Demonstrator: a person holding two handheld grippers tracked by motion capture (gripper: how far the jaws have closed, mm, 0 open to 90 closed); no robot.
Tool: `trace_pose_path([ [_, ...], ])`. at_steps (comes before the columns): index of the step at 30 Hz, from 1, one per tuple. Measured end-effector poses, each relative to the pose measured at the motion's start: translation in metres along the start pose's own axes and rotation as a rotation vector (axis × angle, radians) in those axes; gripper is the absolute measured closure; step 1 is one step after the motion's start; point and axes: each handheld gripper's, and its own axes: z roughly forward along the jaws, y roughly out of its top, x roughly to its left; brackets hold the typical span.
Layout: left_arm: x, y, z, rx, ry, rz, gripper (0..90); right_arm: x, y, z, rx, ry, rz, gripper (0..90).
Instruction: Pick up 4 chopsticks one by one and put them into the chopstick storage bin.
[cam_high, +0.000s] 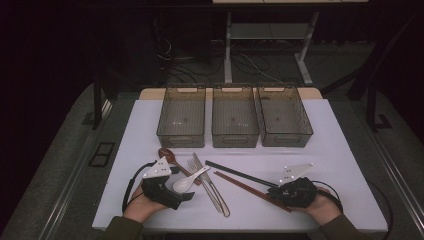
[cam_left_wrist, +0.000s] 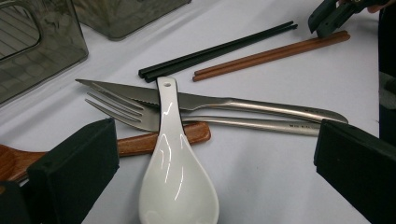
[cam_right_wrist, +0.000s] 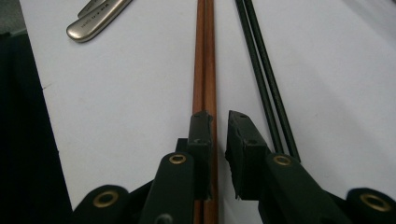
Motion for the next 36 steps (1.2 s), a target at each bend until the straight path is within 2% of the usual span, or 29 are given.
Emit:
trace_pose_path([
  [4,0.0003,-0.0001,-0.0001,0.001,0.002,-0.001,0.0,-0.0009,-0.0002,0.002,0.003,0.009,0.0,79.9],
  [16,0.0004,-0.0001,0.0001,0.002,0.004,0.0,0.0,-0.0046,0.0003,0.0089,0.023,-0.007,-0.007,80.7],
  [22,0.0002,-0.0001,0.0004,0.003,0.003,0.0,0.0,-0.0011,0.0009,0.0094,0.032,-0.027,-0.032,80.7],
  [36,0.0001,-0.0002,0.0004,0.002,0.003,0.002,0.0,-0.0012,0.0016,0.0097,0.04,-0.033,-0.031,84.4],
])
